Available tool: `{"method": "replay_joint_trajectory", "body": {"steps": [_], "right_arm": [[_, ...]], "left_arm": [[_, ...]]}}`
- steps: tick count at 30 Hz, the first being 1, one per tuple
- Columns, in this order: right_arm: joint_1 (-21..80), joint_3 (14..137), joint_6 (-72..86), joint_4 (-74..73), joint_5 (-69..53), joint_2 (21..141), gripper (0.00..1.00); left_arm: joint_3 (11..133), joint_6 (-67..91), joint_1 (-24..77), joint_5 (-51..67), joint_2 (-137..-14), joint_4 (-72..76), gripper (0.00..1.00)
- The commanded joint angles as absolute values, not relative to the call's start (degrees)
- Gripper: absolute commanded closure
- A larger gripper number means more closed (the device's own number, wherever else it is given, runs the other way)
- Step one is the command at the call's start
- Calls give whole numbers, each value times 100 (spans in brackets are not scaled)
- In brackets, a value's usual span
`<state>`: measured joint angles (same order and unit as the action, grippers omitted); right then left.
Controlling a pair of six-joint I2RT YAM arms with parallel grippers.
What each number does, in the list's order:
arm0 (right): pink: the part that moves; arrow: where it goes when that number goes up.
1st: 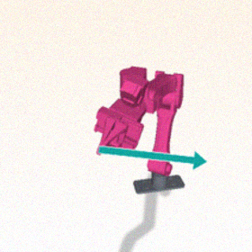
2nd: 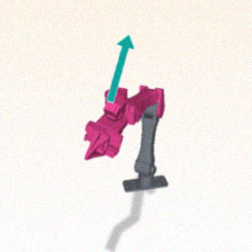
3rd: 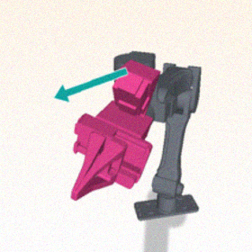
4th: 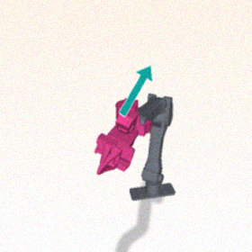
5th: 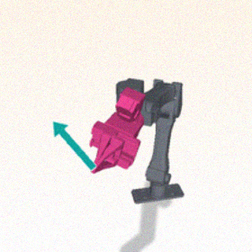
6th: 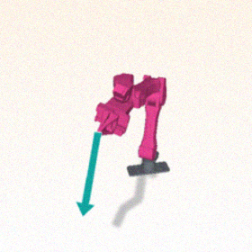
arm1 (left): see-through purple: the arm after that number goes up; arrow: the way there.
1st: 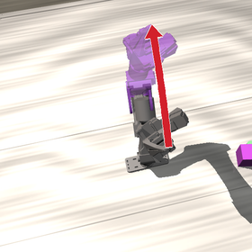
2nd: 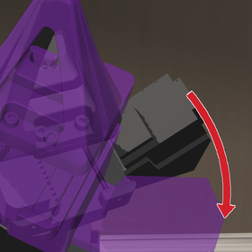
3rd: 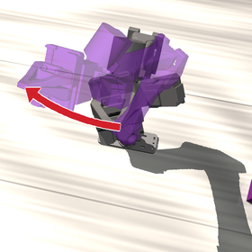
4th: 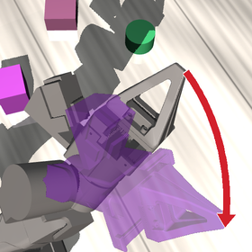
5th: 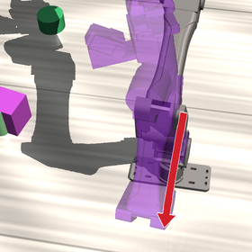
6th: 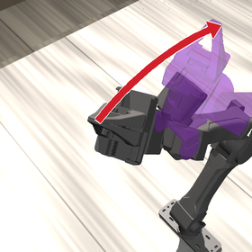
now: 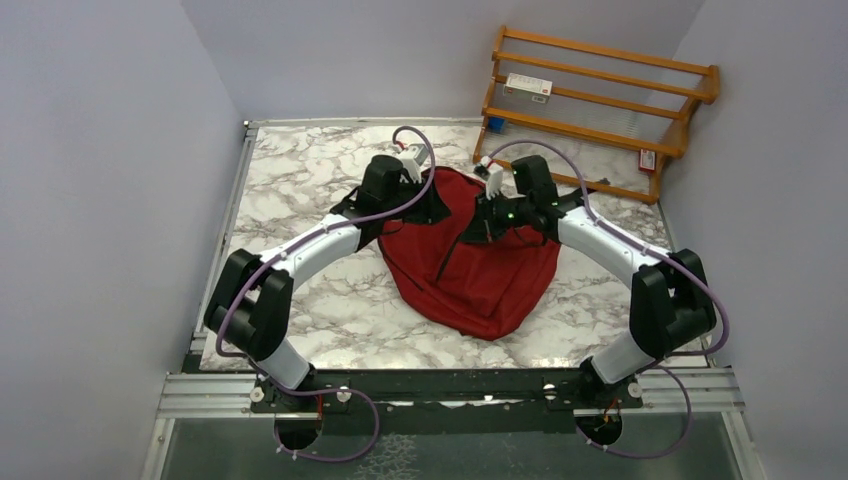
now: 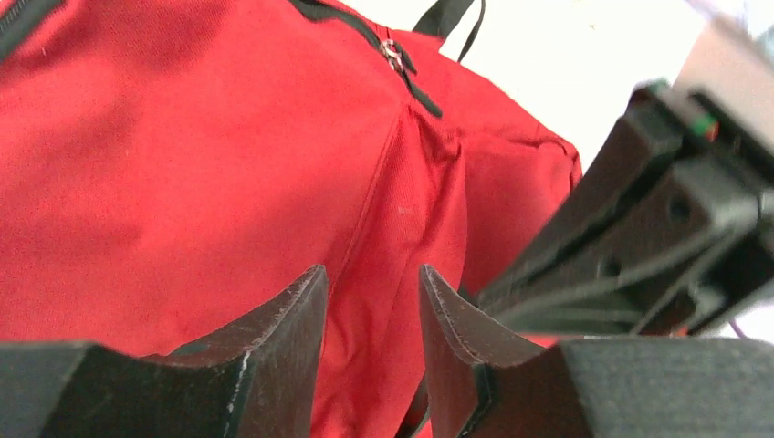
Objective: Pack the student bag
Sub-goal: Zip the student bag at the center of the board.
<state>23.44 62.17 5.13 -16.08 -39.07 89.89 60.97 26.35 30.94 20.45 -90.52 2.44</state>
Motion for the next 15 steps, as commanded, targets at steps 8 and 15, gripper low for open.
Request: {"method": "replay_joint_trajectory", "body": {"steps": [8,15], "right_arm": [[2936,5519,695,-761,-3941,8300,99],[2936,4887,567,-349,-3776,7885,99]], "left_arm": [[6811,2778,2983,2698,-9714,438,49],[7161,2431,3176,2953,-10031,136,42]]}}
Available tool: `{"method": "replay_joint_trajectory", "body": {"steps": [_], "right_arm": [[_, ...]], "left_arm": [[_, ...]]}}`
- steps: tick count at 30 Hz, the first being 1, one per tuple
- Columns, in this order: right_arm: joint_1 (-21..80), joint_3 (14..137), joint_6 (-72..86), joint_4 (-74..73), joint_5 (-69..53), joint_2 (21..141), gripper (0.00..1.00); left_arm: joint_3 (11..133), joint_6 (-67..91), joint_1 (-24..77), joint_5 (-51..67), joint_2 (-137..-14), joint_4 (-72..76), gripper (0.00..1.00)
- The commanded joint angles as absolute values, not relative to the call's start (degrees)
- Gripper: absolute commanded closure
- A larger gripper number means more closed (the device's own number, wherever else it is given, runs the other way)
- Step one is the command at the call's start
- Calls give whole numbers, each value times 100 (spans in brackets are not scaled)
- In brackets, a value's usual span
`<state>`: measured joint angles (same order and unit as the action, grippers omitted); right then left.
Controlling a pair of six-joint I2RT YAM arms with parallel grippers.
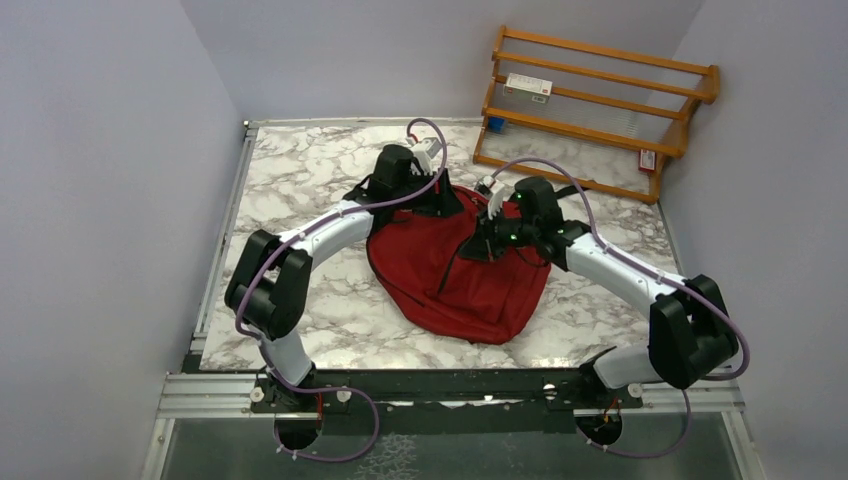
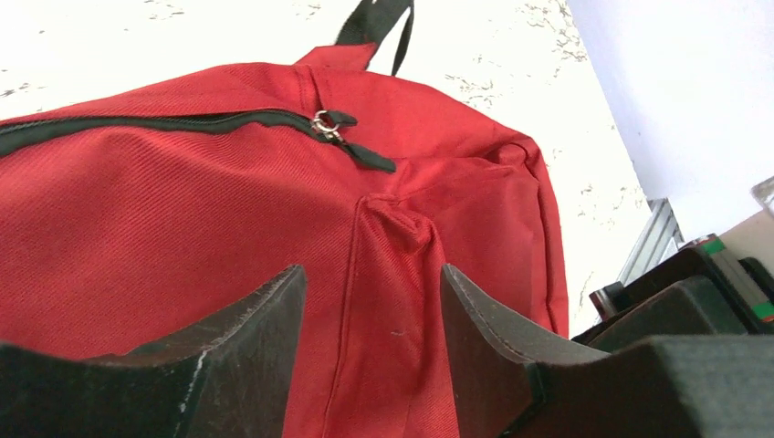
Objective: Pack the student bag
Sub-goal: Zip the student bag at the center of the board.
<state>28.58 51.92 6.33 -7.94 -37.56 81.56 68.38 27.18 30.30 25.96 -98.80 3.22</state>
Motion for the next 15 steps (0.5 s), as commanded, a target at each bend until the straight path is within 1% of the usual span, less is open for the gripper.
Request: {"method": "replay_joint_trajectory", "body": {"steps": [1,6,12,15], "right_arm": [[2936,4800,577,-233,-3771,7842,99],[2936,4460,678,130,-3758,7673,99],[2940,4398,729,164,-3771,7647,100],[2936,4395,721,134,-3722,7601,99]], "left_arm": [[7185,2400,3231,2937,-10063,80,42],[7322,2218,3421,2719,-10279,-311,40],[7704,1838,3668,2540,-10687,-810,40],[7888,1664,3745,2436,-10829,-1010,43]]}}
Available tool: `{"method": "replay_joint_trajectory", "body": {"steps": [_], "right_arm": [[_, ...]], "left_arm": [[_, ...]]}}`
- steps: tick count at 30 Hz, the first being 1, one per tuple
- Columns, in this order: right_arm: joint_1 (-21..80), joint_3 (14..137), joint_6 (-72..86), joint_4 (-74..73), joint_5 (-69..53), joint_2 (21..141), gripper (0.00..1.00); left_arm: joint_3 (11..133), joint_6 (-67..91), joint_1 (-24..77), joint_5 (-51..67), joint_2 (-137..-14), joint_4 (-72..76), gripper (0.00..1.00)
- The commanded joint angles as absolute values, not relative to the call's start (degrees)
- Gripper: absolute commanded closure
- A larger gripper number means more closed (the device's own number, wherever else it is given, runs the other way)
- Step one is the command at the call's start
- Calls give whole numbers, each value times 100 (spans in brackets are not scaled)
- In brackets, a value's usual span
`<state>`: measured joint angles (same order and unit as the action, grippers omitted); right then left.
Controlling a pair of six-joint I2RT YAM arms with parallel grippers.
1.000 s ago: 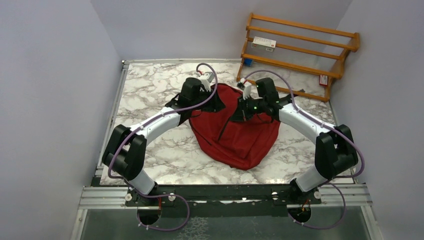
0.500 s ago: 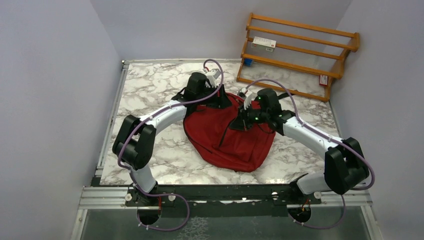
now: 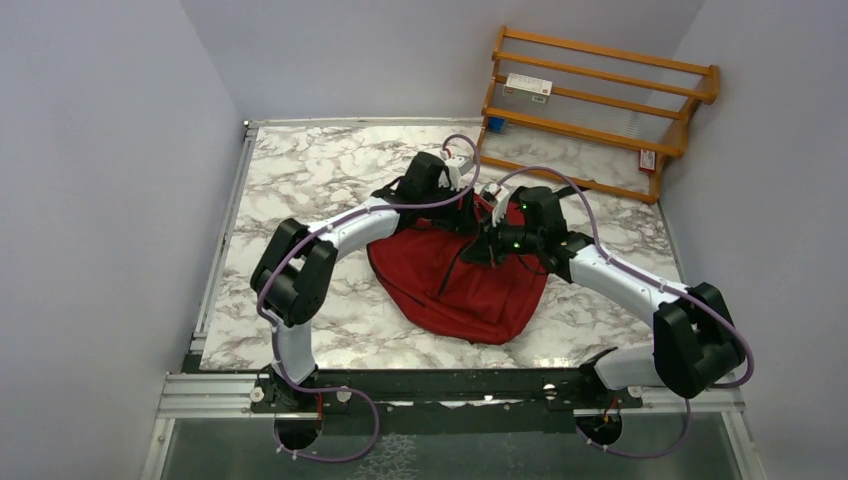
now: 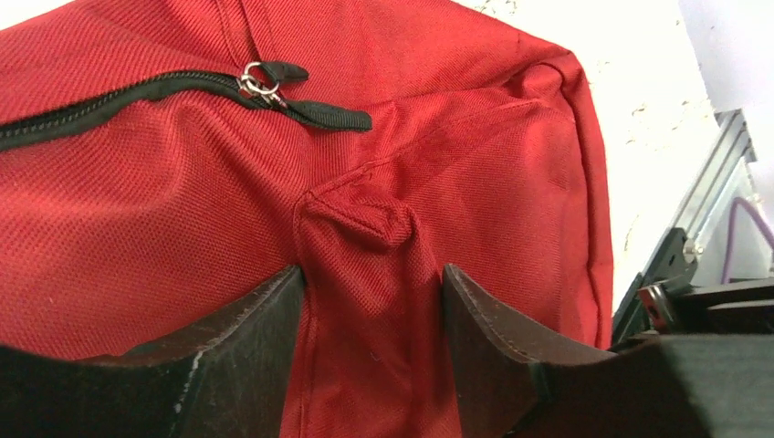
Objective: Pack the student bag
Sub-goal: Zip the student bag at the center of the board.
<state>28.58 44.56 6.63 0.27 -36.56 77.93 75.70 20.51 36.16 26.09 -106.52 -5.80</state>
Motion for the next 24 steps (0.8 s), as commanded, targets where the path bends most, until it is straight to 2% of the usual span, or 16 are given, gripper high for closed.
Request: {"method": "replay_joint_trajectory", "body": {"steps": [1,3,8,10,24], "right_arm": [[2936,4406,713,120,-3712,7586,99],[2936,4425,708,86,-3716,7589,99],[2936,4637,597,-172,-3703,7644,99],[2936,4769,560,-275,-3693,7659,99],[3308,5373,179,-1150,-3841,7833,100]], "left_arm": [[7918,1635,3757,2414,-10856,-1034,46],[7964,1598,3755,2377,-10872,-1062,56],[8311,1497,3754,2241,-10941,-1191,93],[8503,1513,3738,2200,-10999,-1228,100],[9423,1897,3246,2344,-11503,-1217,100]]}}
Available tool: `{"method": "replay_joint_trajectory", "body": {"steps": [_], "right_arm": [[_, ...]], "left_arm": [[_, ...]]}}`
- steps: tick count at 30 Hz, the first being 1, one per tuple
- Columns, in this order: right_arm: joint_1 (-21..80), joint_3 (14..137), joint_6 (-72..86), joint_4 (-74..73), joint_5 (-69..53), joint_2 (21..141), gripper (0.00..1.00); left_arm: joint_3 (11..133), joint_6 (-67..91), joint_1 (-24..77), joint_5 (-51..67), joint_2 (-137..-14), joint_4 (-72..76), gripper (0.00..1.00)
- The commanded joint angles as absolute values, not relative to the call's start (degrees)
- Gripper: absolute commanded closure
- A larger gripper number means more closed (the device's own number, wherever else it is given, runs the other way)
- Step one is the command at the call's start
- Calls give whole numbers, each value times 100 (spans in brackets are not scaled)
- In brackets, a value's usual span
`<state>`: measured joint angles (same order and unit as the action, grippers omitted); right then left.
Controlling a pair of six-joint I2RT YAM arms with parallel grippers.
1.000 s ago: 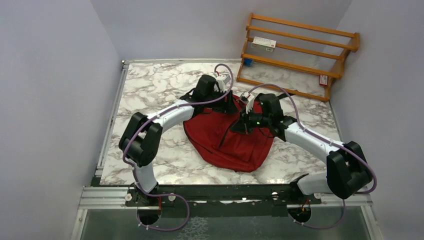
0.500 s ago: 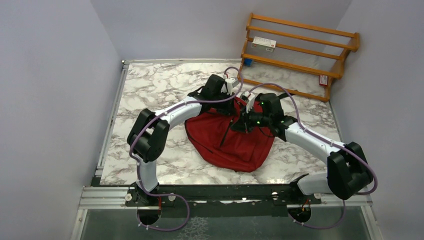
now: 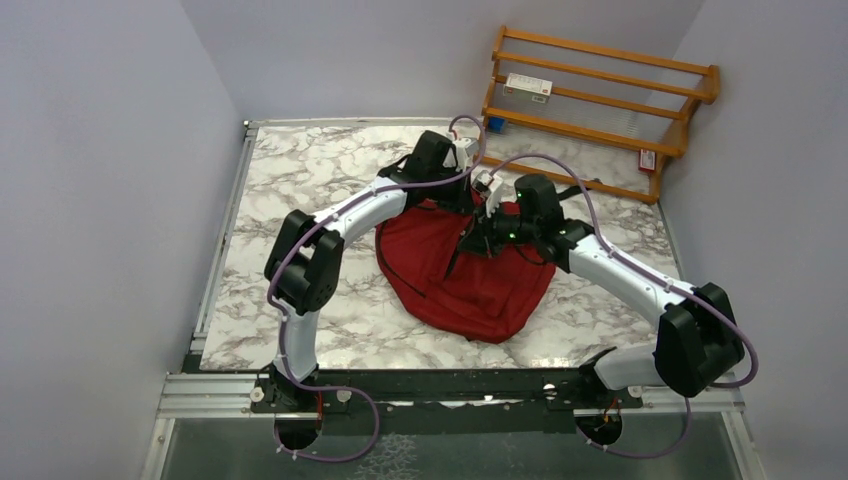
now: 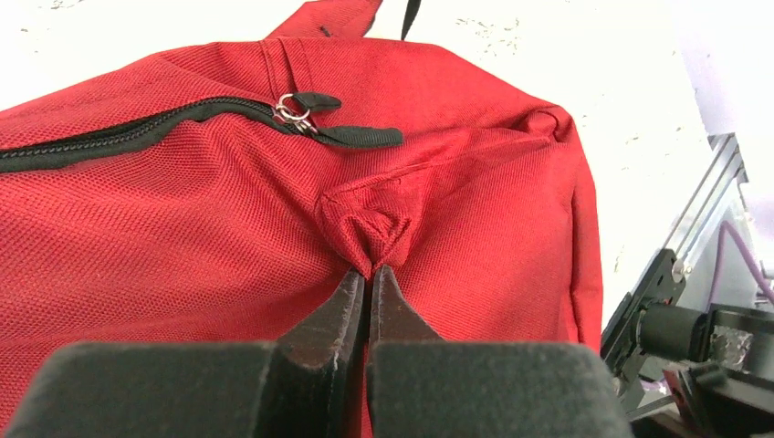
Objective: Pack the student bag
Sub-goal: Zip the student bag at the center of the board.
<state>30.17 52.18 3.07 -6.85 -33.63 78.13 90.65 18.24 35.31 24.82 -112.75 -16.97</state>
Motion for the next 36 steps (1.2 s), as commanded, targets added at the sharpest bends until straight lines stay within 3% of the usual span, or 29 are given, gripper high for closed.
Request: {"method": "replay_joint_trajectory", "body": {"steps": [1,30,36], "right_arm": [[3352,5356,140,-1217,-3849,7860,99],[4735,5051,-59,-1528,-3755,8904,99],[4735,5025,189,-1381,-2942,8358,76]], "left_arm": [[9436,1893,3223,2363,-11527,-1221,100],[9216,1797,3011,2433,-11737,-1098,100],[9056,1721,2963,2495,-11564,-944,97]]}}
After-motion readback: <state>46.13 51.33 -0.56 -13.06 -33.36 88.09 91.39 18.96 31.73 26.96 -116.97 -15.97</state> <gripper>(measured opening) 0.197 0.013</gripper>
